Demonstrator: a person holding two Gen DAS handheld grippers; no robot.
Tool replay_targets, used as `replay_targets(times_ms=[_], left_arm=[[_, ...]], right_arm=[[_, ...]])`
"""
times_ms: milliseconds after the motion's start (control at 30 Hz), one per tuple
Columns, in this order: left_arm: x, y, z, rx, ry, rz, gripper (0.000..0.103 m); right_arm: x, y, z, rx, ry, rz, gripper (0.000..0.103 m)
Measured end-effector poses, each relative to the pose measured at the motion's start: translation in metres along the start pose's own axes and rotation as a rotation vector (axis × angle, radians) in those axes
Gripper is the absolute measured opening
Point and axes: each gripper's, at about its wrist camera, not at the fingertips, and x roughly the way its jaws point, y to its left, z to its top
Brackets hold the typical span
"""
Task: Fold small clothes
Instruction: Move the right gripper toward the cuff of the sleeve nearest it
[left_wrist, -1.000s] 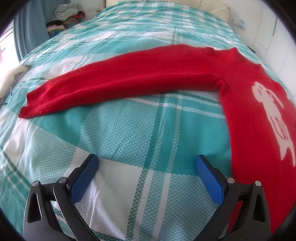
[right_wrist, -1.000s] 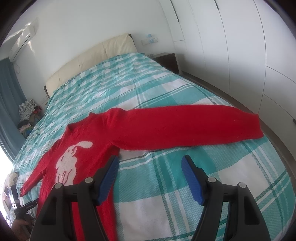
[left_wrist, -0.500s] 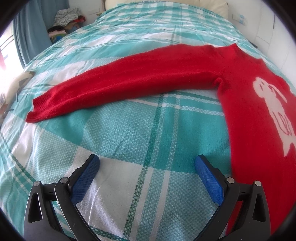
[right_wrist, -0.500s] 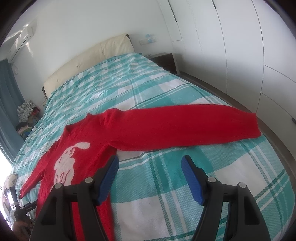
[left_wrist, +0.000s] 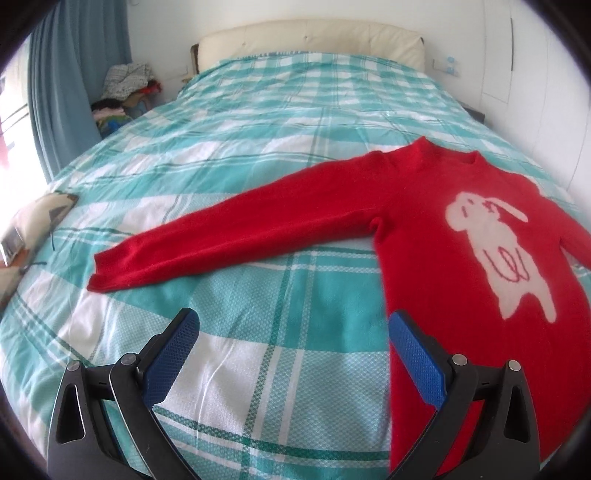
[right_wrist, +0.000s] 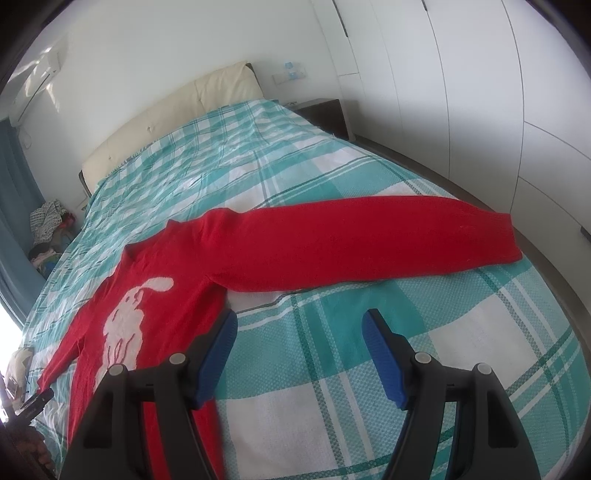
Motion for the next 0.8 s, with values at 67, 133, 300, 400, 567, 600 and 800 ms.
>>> replay_targets(times_ms=[67, 133, 300, 400, 567, 600, 800], left_arm=[[0.0, -0.002, 0.001, 0.011, -0.002, 0.003, 0.103], [0.002, 0.0, 0.001, -0.002, 0.004, -0.001, 0.103], [0.003, 0.009, 0.001, -0.066, 0.016, -0.022, 0.103], [0.004, 0.013, 0.001, -0.086, 0.02, -0.017, 0.103], [0.004, 0.015, 0.002, -0.1, 0.022, -0.016, 0.103], [0.003, 0.015, 0.002, -0.104, 0.017, -0.018, 0.102], [-0.006, 0.017, 0.006, -0.102, -0.02, -0.019, 0.103]], right_arm=[[0.0, 0.001, 0.0, -0.006, 0.002, 0.002, 0.07], [0.0, 0.002, -0.001, -0.01, 0.002, 0.004, 0.07], [0.0, 0.002, -0.001, -0.006, 0.004, 0.01, 0.07], [0.0, 0.002, -0.001, -0.007, 0.005, 0.011, 0.07], [0.001, 0.004, -0.002, -0.013, 0.005, 0.008, 0.07], [0.001, 0.004, -0.002, -0.016, 0.006, 0.005, 0.07], [-0.025, -0.011, 0.014, 0.046, -0.108, 0.097, 0.07]])
